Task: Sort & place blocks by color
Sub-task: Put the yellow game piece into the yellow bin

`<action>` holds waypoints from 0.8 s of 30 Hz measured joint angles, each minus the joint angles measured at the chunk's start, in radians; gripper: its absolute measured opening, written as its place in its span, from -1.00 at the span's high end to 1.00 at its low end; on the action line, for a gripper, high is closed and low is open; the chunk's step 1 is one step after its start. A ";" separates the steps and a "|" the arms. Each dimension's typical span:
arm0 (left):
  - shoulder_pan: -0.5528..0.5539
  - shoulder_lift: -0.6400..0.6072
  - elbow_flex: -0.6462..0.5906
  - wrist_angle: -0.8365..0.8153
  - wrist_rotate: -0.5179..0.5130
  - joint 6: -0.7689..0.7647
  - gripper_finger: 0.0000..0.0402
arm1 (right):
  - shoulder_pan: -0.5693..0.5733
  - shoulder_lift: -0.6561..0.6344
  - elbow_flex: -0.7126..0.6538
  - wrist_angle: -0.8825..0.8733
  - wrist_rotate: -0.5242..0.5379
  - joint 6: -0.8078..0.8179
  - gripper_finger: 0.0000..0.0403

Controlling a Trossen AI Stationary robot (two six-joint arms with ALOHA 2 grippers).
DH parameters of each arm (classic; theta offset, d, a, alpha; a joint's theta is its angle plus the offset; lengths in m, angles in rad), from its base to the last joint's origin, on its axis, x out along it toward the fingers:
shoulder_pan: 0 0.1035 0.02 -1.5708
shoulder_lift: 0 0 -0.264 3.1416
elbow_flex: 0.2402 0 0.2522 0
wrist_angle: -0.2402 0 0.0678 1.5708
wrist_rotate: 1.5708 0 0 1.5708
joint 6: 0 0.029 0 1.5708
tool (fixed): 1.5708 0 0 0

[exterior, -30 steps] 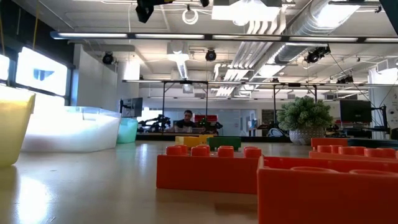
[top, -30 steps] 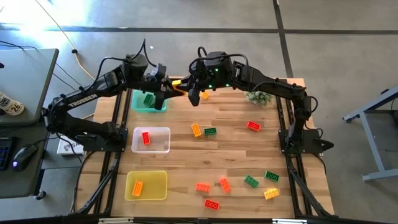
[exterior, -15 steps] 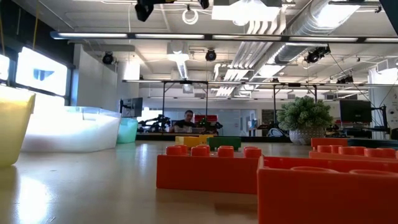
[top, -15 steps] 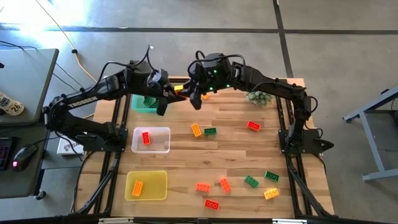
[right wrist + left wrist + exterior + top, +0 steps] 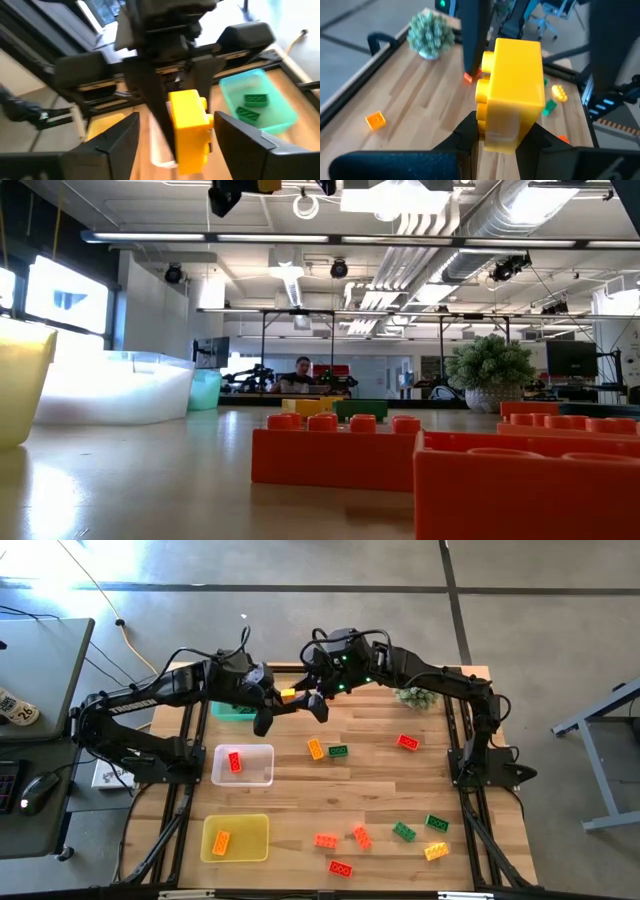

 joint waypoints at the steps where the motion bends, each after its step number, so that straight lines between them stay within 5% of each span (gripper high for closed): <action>1: -0.006 0.000 0.000 -0.016 -0.001 -0.001 0.69 | 0.000 0.000 0.000 -0.003 -0.006 0.011 -0.24; 13: -0.153 0.000 0.000 -0.182 -0.124 -0.098 0.69 | 0.000 -0.050 0.000 -0.051 0.001 0.005 -0.27; 24: -0.439 -0.001 0.000 -0.464 -0.152 -0.355 0.69 | 0.000 -0.081 0.000 -0.169 0.001 -0.028 -0.27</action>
